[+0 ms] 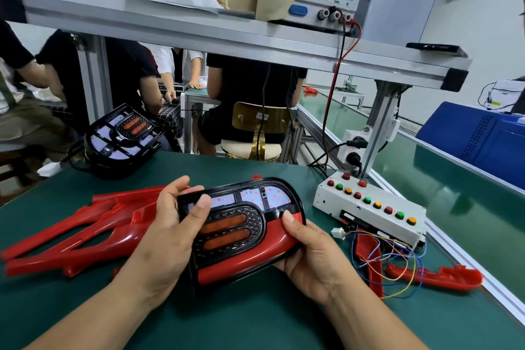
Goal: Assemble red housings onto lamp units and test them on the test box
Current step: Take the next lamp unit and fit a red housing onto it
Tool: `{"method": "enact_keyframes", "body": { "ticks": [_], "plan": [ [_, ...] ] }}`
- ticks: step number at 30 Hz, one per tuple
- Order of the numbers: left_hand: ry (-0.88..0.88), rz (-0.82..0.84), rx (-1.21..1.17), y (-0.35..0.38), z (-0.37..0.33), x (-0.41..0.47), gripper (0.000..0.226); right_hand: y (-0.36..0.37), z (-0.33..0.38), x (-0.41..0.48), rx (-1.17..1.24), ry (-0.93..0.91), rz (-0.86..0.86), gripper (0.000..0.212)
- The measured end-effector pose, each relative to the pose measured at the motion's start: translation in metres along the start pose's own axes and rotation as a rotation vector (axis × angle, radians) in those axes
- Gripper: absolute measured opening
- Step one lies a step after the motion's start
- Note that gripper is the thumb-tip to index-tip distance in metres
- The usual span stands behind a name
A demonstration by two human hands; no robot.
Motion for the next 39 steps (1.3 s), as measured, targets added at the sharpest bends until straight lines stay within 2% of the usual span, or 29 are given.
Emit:
{"method": "enact_keyframes", "body": {
  "ticks": [2,3,5,8,11,14,21,25,30,33,39],
  "plan": [
    [0.007,-0.010,0.237,-0.004,0.002,-0.001,0.103,-0.002,0.004,0.000,0.073,-0.019,-0.039,0.044],
    [-0.004,0.012,0.342,-0.002,0.006,-0.003,0.107,-0.002,0.007,0.000,0.126,-0.033,-0.046,0.045],
    [-0.055,0.070,0.357,0.005,0.017,-0.009,0.088,-0.002,0.011,0.000,0.194,-0.077,-0.032,0.049],
    [-0.134,0.100,0.079,0.011,0.025,-0.011,0.060,-0.001,0.016,-0.001,0.138,-0.125,-0.013,0.050],
    [-0.168,0.128,-0.068,0.011,0.022,-0.008,0.050,-0.001,0.017,-0.003,0.105,-0.120,0.003,0.048],
    [-0.178,0.100,-0.116,0.009,0.022,-0.005,0.043,-0.001,0.017,-0.004,0.068,-0.117,-0.005,0.049],
    [-0.195,0.084,-0.159,0.003,0.023,-0.003,0.053,0.002,0.017,-0.005,0.065,-0.131,0.030,0.050],
    [-0.207,0.128,-0.134,0.003,0.022,-0.002,0.049,0.002,0.017,-0.006,0.065,-0.127,0.031,0.049],
    [-0.221,0.179,-0.095,0.002,0.021,-0.001,0.040,0.001,0.018,-0.006,0.044,-0.115,0.020,0.057],
    [-0.214,0.182,-0.086,0.002,0.020,-0.001,0.038,0.003,0.018,-0.007,0.035,-0.115,0.018,0.053],
    [-0.198,0.141,-0.075,0.000,0.023,0.000,0.047,0.004,0.014,-0.005,0.051,-0.092,0.007,0.042]
  ]
}}
Point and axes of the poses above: each hand's wrist, its own x-axis towards the middle knuckle, its own y-axis out of the palm, z = x × y, the point moved 6 cm from there along x, towards the middle knuckle, and after that the axes turned 14 degrees about -x, right-handed, at the moved point
